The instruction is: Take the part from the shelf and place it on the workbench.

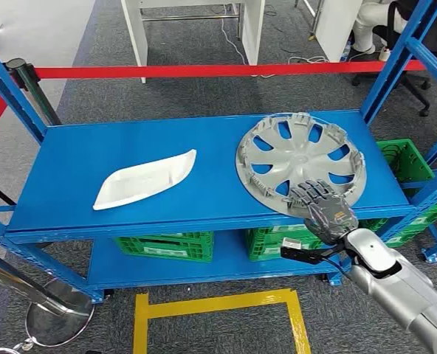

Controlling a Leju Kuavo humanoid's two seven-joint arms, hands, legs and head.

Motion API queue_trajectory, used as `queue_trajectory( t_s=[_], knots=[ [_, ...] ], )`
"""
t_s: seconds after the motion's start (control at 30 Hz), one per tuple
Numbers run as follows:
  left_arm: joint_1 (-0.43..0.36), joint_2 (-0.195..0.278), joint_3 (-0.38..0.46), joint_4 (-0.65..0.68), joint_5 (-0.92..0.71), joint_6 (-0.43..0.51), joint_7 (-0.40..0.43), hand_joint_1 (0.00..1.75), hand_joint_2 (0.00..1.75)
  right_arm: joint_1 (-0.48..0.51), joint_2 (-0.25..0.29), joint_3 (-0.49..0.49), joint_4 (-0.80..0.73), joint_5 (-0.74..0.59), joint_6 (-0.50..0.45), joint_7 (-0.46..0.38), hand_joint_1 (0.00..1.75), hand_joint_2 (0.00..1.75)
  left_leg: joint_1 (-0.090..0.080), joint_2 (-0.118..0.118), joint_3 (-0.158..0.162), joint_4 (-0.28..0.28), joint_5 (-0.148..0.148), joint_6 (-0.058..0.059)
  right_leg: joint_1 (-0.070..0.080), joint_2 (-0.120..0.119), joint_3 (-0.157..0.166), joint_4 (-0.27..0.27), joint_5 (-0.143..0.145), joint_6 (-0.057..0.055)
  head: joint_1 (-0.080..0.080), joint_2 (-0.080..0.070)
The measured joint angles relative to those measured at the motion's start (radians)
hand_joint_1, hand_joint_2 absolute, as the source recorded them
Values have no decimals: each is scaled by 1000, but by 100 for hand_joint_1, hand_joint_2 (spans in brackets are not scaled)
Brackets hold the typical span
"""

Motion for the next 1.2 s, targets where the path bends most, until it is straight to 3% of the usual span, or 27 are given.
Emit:
queue_trajectory(
  t_s=[0.7, 1.2],
  knots=[
    [0, 0, 13, 0, 4, -13, -2, 0, 0, -44, 13, 35, 12, 7, 49, -45, 175, 175, 0, 0, 0, 0, 0, 0, 0, 0, 0, 0, 0, 0, 0, 0],
    [2, 0, 18, 0, 0, -3, -5, 0, 0, 15, 51, 10, -60, -99, -106, -97, 175, 175, 0, -1, -2, 0, 1, 1, 0, -2, -1, 0, 0, 0, 0, 0]
  ],
)
